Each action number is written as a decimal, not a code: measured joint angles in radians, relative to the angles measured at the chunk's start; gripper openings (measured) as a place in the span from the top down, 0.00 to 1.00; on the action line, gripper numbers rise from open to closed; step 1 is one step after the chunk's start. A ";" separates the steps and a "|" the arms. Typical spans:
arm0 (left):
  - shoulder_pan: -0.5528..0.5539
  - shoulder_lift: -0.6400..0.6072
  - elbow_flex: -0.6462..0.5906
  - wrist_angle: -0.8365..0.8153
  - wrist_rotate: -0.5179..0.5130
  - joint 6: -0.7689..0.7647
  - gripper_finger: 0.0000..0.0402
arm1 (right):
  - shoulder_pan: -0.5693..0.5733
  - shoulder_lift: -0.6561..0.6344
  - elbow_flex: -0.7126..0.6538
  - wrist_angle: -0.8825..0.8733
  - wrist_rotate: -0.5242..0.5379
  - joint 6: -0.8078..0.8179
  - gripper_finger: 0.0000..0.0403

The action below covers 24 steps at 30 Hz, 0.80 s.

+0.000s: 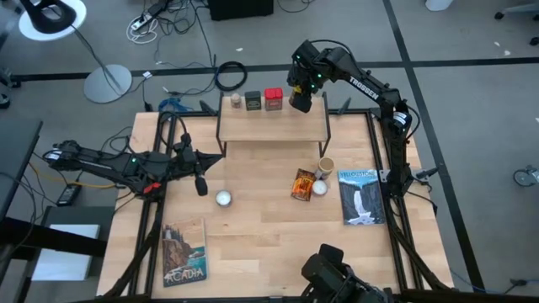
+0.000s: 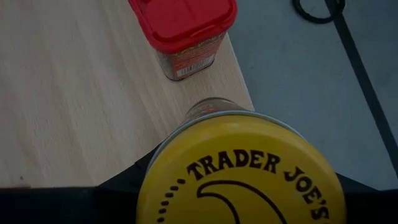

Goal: Shelf spices
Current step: Put the yellow seasoning bottle on the shelf

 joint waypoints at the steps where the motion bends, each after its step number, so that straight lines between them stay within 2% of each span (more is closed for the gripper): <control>1: 0.000 0.000 0.000 0.000 0.000 0.000 1.00 | 0.000 0.000 0.000 -0.004 -0.004 0.002 0.47; 13: 0.000 0.000 0.000 0.002 0.000 0.000 1.00 | 0.007 -0.002 -0.075 0.003 -0.015 0.002 0.47; 24: 0.000 0.000 0.000 0.002 0.000 0.000 1.00 | 0.014 -0.003 -0.081 0.055 -0.014 -0.012 0.46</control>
